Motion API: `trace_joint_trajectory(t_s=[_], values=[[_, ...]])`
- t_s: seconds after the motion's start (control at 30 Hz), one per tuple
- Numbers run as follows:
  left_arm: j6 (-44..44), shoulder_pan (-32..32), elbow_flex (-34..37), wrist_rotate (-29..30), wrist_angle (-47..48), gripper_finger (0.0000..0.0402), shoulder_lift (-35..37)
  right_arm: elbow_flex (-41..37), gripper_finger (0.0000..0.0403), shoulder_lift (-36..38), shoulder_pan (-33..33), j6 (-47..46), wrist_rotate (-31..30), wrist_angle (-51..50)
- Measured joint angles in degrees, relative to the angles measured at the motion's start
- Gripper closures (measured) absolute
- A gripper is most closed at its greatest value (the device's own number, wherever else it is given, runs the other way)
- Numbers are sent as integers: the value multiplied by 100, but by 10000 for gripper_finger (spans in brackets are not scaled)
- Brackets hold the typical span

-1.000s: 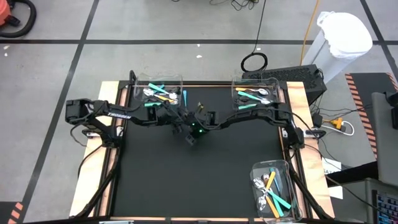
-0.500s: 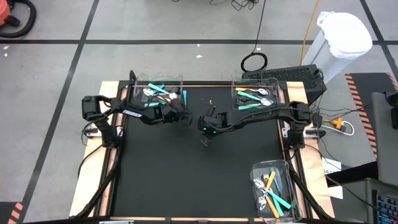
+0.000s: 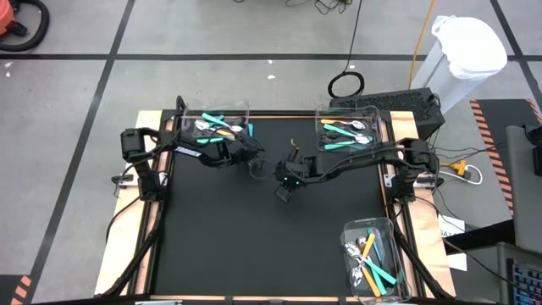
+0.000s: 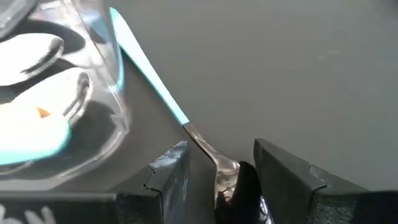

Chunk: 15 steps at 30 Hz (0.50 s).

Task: Sort silverware by color (type)
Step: Put the blue spoon into the top right transparent bin

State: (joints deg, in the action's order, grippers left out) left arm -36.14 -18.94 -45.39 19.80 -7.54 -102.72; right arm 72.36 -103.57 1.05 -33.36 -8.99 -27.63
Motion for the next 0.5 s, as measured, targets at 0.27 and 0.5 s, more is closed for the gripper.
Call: trace_joint_trajectory(t_s=[0.27, 0.5], values=[[34, 80, 0, -456, -27, 272, -104, 0, 250, 0, -185, 0, 2, -5], [275, 476, 15, -455, 100, 381, -108, 0, 250, 45, -384, 1, -135, -49]])
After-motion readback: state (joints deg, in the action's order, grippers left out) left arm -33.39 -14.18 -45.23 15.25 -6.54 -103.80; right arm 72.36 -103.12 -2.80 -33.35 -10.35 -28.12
